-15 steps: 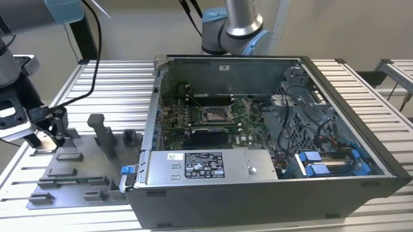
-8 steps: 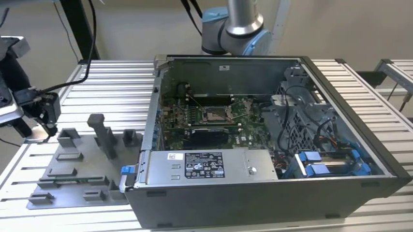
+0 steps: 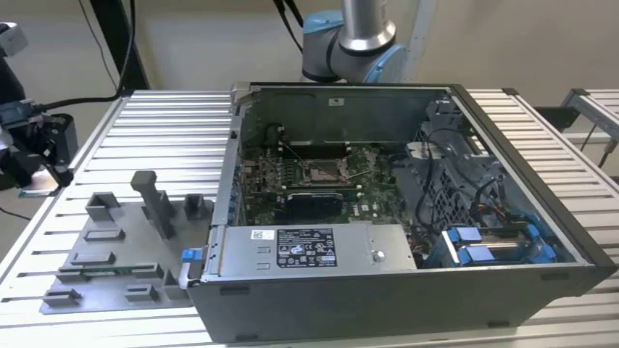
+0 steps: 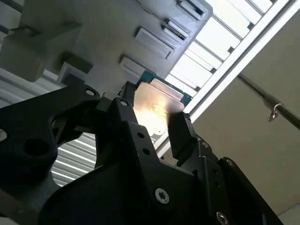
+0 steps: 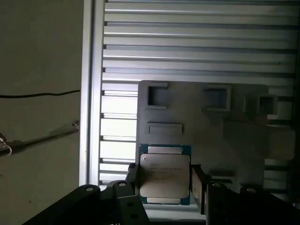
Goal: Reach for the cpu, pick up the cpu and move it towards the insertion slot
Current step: 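Pick up the cpu and move it towards the insertion slot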
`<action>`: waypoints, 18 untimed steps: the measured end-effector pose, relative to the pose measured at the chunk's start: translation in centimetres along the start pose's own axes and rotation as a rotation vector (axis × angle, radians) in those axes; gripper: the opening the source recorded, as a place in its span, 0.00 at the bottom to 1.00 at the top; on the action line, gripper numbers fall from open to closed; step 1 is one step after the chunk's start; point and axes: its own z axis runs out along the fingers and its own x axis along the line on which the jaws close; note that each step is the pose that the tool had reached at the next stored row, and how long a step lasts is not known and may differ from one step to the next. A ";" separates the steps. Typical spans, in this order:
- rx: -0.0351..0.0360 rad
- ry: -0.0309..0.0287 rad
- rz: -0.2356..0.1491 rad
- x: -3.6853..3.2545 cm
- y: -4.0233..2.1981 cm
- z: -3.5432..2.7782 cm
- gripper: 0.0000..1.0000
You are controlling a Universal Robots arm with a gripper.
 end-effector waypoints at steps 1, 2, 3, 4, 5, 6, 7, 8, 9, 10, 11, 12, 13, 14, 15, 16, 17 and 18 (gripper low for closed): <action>0.0001 0.0005 0.000 0.01 0.02 -0.48 0.00; 0.0000 0.0006 0.000 0.02 0.04 -0.91 0.00; 0.0000 0.0009 0.000 0.03 0.06 -1.36 0.00; 0.0001 0.0013 0.000 0.04 0.07 -1.81 0.00; 0.0000 0.0015 0.000 0.05 0.09 -2.27 0.00; 0.0000 0.0018 0.000 0.06 0.11 -2.74 0.00; 0.0001 0.0023 0.000 0.08 0.13 -3.19 0.00; 0.0000 0.0024 0.000 0.09 0.15 -3.65 0.00; -0.0001 0.0026 0.000 0.10 0.17 -4.09 0.00; 0.0000 0.0030 0.000 0.11 0.18 -4.52 0.00; 0.0000 0.0030 0.000 0.12 0.20 -4.91 0.00; 0.0000 0.0032 0.000 0.12 0.22 -5.33 0.00; 0.0001 0.0034 0.000 0.14 0.23 -5.75 0.00; 0.0000 0.0033 0.000 0.14 0.25 -6.14 0.00; 0.0000 0.0035 0.000 0.15 0.26 -6.48 0.00; -0.0001 0.0035 0.000 0.16 0.27 -6.76 0.00; 0.0000 0.0037 0.000 0.16 0.29 -7.01 0.00; 0.0000 0.0037 0.000 0.17 0.29 -7.24 0.00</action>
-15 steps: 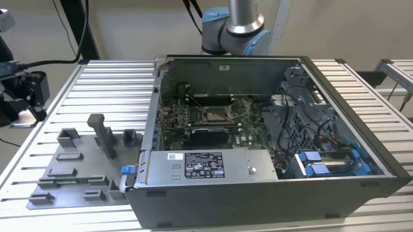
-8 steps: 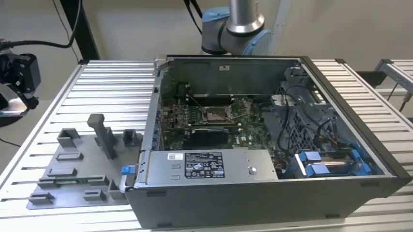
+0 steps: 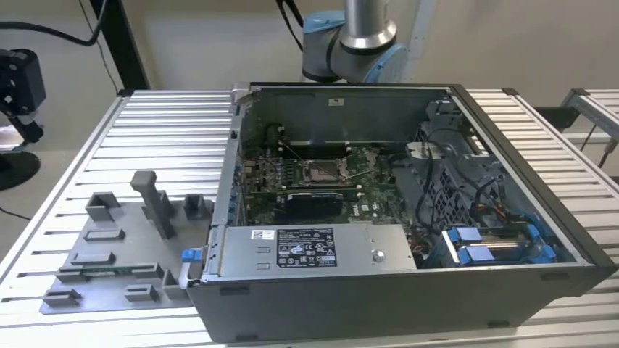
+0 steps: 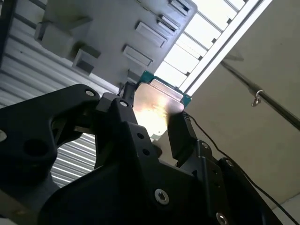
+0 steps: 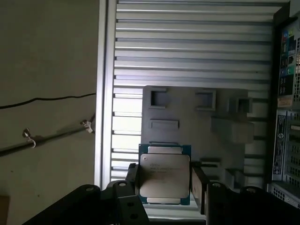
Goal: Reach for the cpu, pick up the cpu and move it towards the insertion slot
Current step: 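Pick up the cpu and move it towards the insertion slot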
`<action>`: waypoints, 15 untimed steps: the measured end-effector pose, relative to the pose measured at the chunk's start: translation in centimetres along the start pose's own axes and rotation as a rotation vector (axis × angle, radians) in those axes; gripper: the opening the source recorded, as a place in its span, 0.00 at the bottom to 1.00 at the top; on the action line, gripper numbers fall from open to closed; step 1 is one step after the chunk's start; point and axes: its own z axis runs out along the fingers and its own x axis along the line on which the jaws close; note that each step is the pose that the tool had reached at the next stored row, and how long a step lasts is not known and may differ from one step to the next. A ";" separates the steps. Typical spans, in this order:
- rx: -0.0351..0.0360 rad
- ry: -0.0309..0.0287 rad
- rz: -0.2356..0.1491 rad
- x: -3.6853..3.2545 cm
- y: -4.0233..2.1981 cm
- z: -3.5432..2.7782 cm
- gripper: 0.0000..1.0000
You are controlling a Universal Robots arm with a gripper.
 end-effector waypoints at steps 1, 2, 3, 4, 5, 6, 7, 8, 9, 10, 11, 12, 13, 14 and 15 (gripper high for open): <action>0.0000 0.0000 0.000 0.00 0.01 -0.21 0.00; -0.0008 -0.0001 0.000 0.01 0.01 -0.28 0.00; -0.0009 -0.0002 0.000 0.01 0.01 -0.28 0.00; -0.0011 -0.0003 0.000 0.01 0.01 -0.28 0.00; -0.0013 -0.0003 0.000 0.00 0.01 -0.28 0.00; -0.0014 -0.0001 0.000 0.01 0.01 -0.28 0.00; -0.0016 -0.0001 0.000 0.01 0.01 -0.29 0.00; -0.0018 -0.0001 0.000 0.01 0.01 -0.29 0.00; -0.0020 0.0000 0.000 0.00 0.01 -0.29 0.00; -0.0022 0.0000 0.000 0.01 0.01 -0.29 0.00; -0.0023 -0.0001 0.000 0.01 0.01 -0.29 0.00; -0.0024 -0.0002 0.000 0.01 0.01 -0.29 0.00; -0.0023 0.0001 0.000 0.01 0.01 -0.35 0.00; -0.0024 -0.0001 0.000 0.02 0.01 -0.49 0.00; -0.0024 -0.0001 0.000 0.02 0.03 -0.72 0.00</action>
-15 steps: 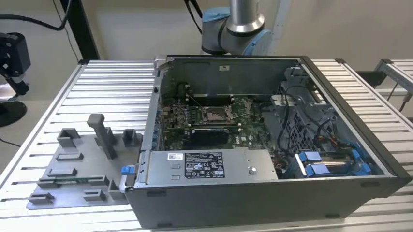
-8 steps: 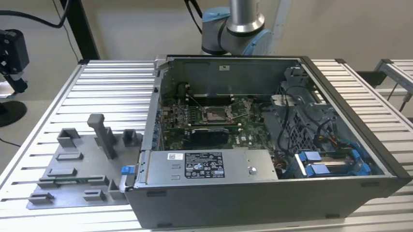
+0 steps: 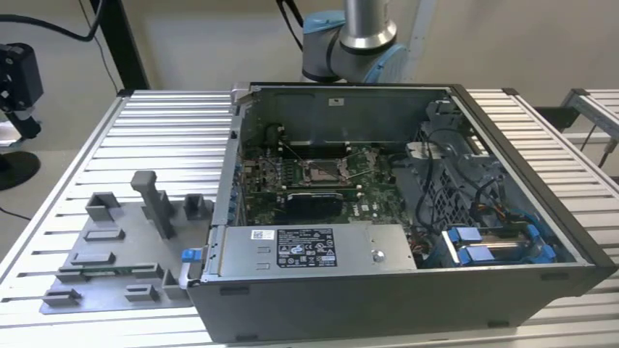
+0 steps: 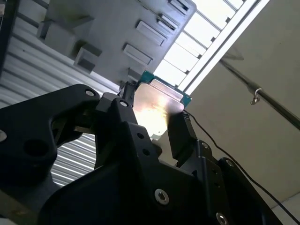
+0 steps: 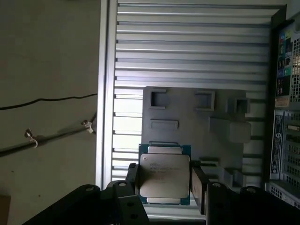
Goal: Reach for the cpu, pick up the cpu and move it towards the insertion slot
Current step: 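Pick up the cpu and move it towards the insertion slot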
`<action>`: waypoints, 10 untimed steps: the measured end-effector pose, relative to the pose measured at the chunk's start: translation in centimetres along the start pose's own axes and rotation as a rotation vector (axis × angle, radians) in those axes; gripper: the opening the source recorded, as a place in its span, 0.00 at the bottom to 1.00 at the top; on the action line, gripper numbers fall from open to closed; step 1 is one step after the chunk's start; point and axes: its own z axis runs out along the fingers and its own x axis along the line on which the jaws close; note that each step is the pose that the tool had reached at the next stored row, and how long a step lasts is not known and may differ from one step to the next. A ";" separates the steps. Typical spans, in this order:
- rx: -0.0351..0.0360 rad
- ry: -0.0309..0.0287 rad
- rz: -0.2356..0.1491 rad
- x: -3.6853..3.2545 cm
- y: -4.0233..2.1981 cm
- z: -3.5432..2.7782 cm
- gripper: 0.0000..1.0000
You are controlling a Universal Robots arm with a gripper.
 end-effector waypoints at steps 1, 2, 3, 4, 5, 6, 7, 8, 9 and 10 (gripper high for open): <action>0.0001 0.0000 0.000 0.00 0.01 -0.16 0.00; 0.0000 -0.0001 0.000 0.01 0.01 -0.20 0.00; 0.0000 -0.0001 0.000 0.01 0.01 -0.20 0.00; -0.0001 -0.0001 0.000 0.01 0.01 -0.20 0.00; -0.0001 -0.0002 0.000 0.01 0.01 -0.19 0.00; -0.0001 -0.0002 0.000 0.01 0.01 -0.20 0.00; 0.0000 -0.0001 0.000 0.00 0.01 -0.20 0.00; 0.0000 0.0000 0.000 -0.03 0.01 -0.21 0.00; 0.0001 0.0001 0.000 -0.10 0.01 -0.22 0.00; 0.0000 0.0000 0.000 -0.24 0.00 -0.22 0.00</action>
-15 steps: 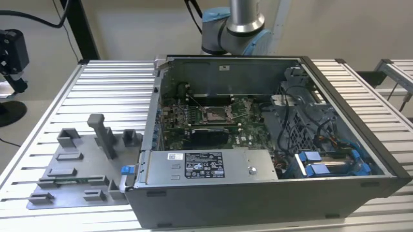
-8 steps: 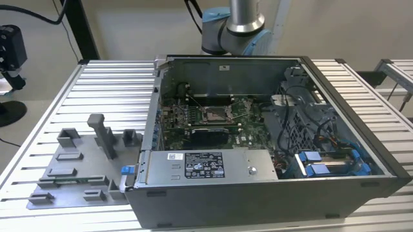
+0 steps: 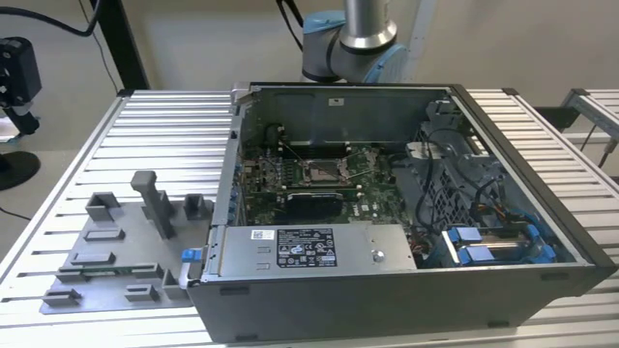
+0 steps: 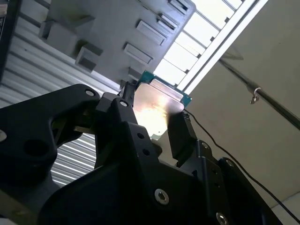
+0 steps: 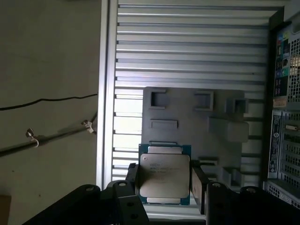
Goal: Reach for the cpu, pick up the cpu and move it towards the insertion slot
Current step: 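Pick up the cpu and move it towards the insertion slot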
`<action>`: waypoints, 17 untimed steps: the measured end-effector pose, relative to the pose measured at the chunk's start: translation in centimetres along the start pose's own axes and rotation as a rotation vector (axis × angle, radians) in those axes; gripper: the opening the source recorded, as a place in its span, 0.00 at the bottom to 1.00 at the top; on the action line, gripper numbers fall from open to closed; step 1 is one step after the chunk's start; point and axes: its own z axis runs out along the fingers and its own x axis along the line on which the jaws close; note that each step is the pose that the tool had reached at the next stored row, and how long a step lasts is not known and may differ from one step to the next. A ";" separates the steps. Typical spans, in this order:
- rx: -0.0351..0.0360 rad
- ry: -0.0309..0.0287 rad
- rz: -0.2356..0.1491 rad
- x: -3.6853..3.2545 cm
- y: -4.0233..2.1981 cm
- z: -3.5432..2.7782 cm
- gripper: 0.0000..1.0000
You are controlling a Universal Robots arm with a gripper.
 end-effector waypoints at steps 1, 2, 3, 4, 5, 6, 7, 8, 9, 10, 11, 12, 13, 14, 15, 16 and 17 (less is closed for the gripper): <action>0.0000 0.0001 0.000 -0.21 0.00 0.00 0.00; 0.0000 0.0005 0.000 -0.47 0.00 -0.01 0.00; 0.0000 0.0009 0.000 -0.72 -0.01 -0.02 0.00; -0.0001 0.0013 0.000 -1.00 -0.01 -0.02 0.00; -0.0001 0.0019 0.000 -1.30 -0.02 -0.03 0.00; -0.0001 0.0025 0.000 -1.65 -0.02 -0.04 0.00; -0.0001 0.0032 0.000 -1.92 -0.03 -0.05 0.00; -0.0001 0.0033 0.000 -2.10 -0.03 -0.06 0.00; -0.0001 0.0032 0.000 -2.25 -0.03 -0.06 0.00; -0.0001 0.0033 0.000 -2.41 -0.03 -0.06 0.00; -0.0001 0.0033 0.000 -2.58 -0.04 -0.07 0.00; -0.0001 0.0033 0.000 -2.75 -0.04 -0.07 0.00; -0.0001 0.0033 0.000 -2.96 -0.04 -0.08 0.00; 0.0000 0.0034 0.000 -3.17 -0.05 -0.09 0.00; 0.0000 0.0034 0.000 -3.39 -0.05 -0.10 0.00; 0.0000 0.0035 0.000 -3.65 -0.06 -0.10 0.00; -0.0001 0.0034 0.000 -3.98 -0.06 -0.11 0.00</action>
